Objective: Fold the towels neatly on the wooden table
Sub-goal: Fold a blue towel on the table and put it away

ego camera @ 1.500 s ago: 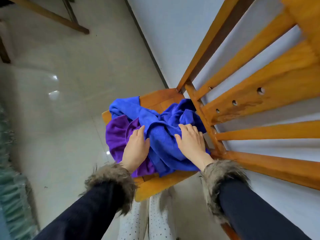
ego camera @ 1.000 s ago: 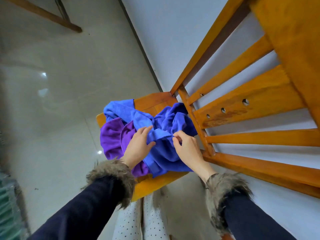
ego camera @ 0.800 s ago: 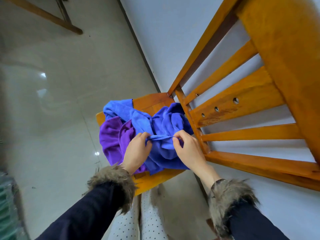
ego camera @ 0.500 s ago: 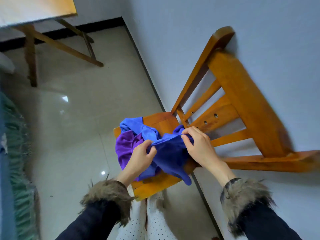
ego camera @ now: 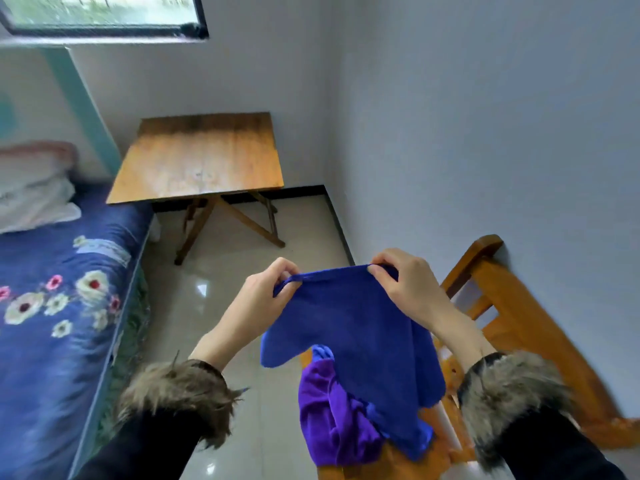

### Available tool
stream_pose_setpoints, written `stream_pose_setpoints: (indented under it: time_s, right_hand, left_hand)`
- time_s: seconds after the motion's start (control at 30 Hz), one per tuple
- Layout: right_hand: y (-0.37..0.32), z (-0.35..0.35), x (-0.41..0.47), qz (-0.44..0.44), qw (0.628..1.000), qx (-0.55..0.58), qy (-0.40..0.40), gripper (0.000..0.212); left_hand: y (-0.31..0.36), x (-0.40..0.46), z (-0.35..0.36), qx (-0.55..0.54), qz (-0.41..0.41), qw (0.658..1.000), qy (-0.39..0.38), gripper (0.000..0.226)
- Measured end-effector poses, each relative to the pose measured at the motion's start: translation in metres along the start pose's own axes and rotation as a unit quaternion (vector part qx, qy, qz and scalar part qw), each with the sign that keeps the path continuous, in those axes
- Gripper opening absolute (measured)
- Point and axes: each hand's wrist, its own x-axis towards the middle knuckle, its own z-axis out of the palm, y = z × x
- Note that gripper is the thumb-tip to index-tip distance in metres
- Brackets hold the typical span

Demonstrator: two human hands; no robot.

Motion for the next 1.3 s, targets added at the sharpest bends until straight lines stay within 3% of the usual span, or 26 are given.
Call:
stream_pose_setpoints:
  time_s: [0.2,0.4,0.6,0.7,1.1,1.3]
  right_hand:
    - [-0.077,0.064,0.054,-0.036,0.998,-0.019,-0.052,0.009]
    - [-0.124,0.137,0.108,0.012,0.997,-0.001,-0.072,0.015]
    - [-0.152,0.186,0.17,0.023,0.999,0.03,-0.01,0.014]
    - [-0.158,0.207,0.203,0.027,0.998,0.06,0.008,0.017]
    - [-0.129,0.242,0.4,-0.002,0.996,0.051,-0.079,0.012]
    - [-0.111,0.241,0.507,0.014,0.998,0.052,-0.03,0.015]
  left_hand:
    - [-0.055,-0.003,-0.109,-0.013,0.0,0.998,0.066,0.024]
    - [-0.092,0.011,-0.196,0.009,0.014,0.998,0.065,0.032]
    - [-0.126,0.047,-0.249,0.012,0.024,0.992,0.124,0.032]
    - [-0.149,0.073,-0.275,0.011,0.016,0.988,0.156,0.028]
    - [-0.243,0.242,-0.335,-0.013,-0.021,0.98,0.195,0.032]
    - [-0.276,0.33,-0.373,-0.037,-0.05,0.972,0.228,0.036]
